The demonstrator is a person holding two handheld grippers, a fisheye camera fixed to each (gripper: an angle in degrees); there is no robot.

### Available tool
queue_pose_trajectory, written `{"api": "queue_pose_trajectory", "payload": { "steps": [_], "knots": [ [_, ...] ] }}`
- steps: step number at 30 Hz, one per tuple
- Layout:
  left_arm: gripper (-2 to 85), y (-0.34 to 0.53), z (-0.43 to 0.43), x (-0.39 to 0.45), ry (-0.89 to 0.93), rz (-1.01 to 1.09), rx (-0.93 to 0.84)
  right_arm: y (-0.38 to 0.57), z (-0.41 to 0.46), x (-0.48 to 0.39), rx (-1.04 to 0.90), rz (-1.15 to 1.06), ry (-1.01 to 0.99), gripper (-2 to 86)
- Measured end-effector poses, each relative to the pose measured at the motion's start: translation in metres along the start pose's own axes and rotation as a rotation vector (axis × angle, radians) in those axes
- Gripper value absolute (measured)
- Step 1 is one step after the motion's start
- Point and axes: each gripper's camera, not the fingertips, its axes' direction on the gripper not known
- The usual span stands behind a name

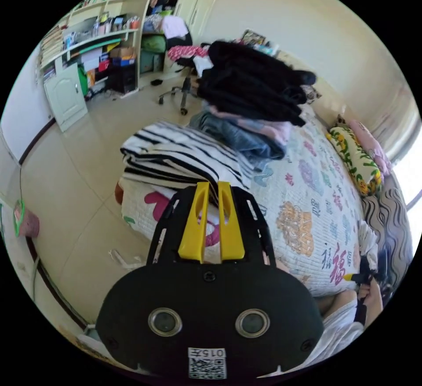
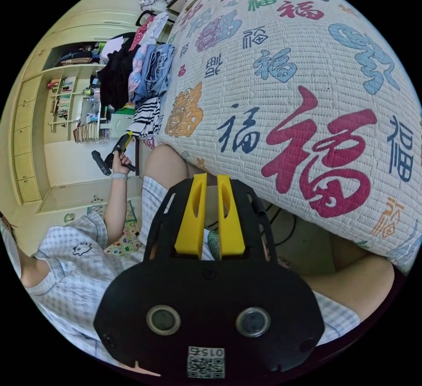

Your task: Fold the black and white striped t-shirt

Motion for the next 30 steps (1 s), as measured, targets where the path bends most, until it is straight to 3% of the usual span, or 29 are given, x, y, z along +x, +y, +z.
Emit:
{"api": "queue_pose_trajectory", "payload": {
  "steps": [6,15,21,26,30],
  "knots": [
    [0.4,-0.021,-0.081,0.047,0.182,0.226,0.198,0.023,-0.014,0.037,0.049,0.009,-0.075,4.7],
    [0.2,-0.033,-0.138,0.149,0.799,0.477,0.246,0.067,-0.051,0.075,0.201,0.001,-0.153,4.6],
    [0.3,-0.007,-0.098,0.202,0.882,0.571,0.042,0.1,-0.072,0.093,0.309,0.017,-0.175,5.0],
    [0.2,0.041,0.006,0.223,0.698,0.664,-0.431,0.119,-0.066,0.108,0.293,0.07,-0.097,5.6],
    [0.1,0.055,0.032,0.21,0.653,0.611,-0.53,0.123,-0.056,0.117,0.289,0.11,-0.16,6.7]
  ]
}}
